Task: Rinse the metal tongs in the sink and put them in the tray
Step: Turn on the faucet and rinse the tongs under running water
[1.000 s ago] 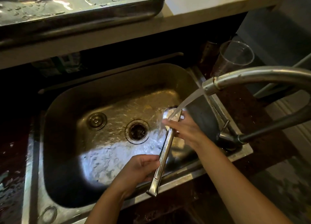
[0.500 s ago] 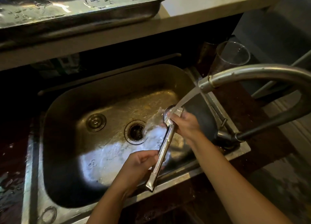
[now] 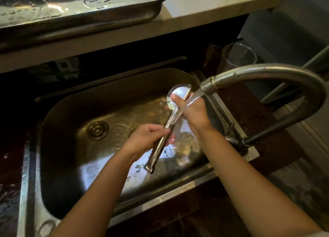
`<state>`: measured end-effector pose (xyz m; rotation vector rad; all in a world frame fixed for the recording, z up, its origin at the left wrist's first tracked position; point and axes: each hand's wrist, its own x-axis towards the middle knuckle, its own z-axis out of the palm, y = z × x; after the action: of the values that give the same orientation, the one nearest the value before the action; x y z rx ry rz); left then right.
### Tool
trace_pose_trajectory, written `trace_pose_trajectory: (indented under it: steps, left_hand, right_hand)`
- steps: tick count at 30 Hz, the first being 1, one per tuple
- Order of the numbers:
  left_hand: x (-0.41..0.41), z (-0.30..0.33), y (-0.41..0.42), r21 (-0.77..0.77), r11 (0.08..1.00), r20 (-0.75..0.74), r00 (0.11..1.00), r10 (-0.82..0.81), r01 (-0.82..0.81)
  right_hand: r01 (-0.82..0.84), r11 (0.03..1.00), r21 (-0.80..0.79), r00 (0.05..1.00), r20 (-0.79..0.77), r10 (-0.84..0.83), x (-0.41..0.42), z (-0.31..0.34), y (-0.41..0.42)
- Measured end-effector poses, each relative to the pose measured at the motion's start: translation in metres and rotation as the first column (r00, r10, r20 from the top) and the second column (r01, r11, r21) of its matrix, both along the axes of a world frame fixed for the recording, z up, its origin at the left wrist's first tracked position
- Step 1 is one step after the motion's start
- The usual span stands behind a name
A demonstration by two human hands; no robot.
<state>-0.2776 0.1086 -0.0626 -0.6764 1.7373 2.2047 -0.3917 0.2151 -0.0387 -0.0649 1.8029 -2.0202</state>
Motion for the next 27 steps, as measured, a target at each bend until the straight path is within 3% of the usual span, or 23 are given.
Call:
trace_pose_trajectory:
  steps: [3, 6, 12, 16, 19, 23, 27]
  left_hand:
    - [0.023, -0.014, -0.005, 0.077, 0.993, 0.084, 0.991, -0.100, 0.094]
    - [0.022, -0.015, -0.002, 0.052, 0.983, 0.072, 0.981, -0.181, 0.178]
    - [-0.013, 0.005, -0.005, 0.145, 0.986, -0.042, 0.996, -0.082, 0.087]
    - [0.016, -0.003, -0.016, 0.106, 0.951, 0.014, 0.956, -0.293, 0.290]
    - [0.030, -0.012, -0.016, 0.188, 0.931, 0.049, 0.944, -0.326, 0.312]
    - [0.022, -0.016, -0.012, 0.434, 0.880, 0.089, 0.963, -0.254, 0.192]
    - [0.014, -0.015, -0.004, 0.583, 0.809, 0.096, 0.981, -0.168, 0.081]
  right_hand:
    - [0.038, 0.999, -0.013, 0.999, 0.030, -0.038, -0.011, 0.000, 0.008]
    - [-0.068, 0.998, 0.004, 0.997, 0.044, 0.068, 0.001, -0.007, 0.009]
    - [-0.079, 0.997, -0.023, 0.997, 0.006, 0.079, 0.002, 0.001, -0.002]
    - [0.027, 0.992, -0.122, 0.999, 0.048, -0.021, -0.032, 0.010, 0.012]
    - [-0.033, 0.993, -0.109, 0.999, 0.030, 0.036, -0.035, 0.002, 0.018]
    - [-0.196, 0.927, -0.320, 0.950, 0.173, 0.261, -0.019, -0.014, 0.021]
    - [-0.189, 0.822, -0.537, 0.867, 0.302, 0.396, -0.009, -0.020, 0.023]
